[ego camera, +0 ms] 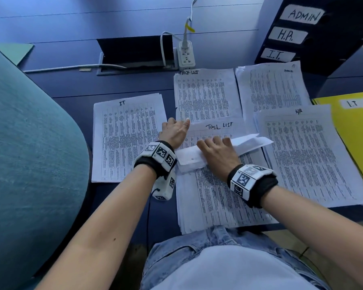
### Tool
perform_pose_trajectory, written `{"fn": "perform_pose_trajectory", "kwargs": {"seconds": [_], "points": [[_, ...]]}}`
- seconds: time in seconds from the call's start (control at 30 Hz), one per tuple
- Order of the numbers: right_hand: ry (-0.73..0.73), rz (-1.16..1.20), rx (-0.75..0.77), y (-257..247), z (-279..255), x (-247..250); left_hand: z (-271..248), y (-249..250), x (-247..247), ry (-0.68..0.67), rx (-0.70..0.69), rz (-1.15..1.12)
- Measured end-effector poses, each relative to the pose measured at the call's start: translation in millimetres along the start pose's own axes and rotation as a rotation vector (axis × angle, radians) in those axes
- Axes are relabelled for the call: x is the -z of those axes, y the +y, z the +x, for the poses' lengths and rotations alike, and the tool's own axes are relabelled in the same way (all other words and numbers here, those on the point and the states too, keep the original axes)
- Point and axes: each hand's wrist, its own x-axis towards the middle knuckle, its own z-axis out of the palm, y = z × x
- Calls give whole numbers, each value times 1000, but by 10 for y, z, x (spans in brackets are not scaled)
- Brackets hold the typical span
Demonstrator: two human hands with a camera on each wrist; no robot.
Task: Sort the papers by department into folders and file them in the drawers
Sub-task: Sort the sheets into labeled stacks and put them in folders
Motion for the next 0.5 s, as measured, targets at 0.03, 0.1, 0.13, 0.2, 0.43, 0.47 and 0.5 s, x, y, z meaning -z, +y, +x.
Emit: {"fn": "perform_pose_trajectory", "kwargs": {"seconds": [0.03,0.1,0.13,0.2,0.43,0.47,0.5], "points": [[-14,40,2,4,3,2,-1,10,11,22,-8,-17],[25,125,-17,14,22,4,-16,18,29,85,-72,-77],[49,178,-25,23,36,-27,-26,12,32,101,-117,-102],[128,307,-44,48,102,-98,-67,-8,40,94,-173,-136],[265,21,-189,188,211,-70,-293,5,112,-2,-241,-284],[278,-24,-197,172,187,-58,-319,28,127,-18,-228,-309],[287,-60,-202,160,165,-80,-328,47,136,-21,-214,-329]]}}
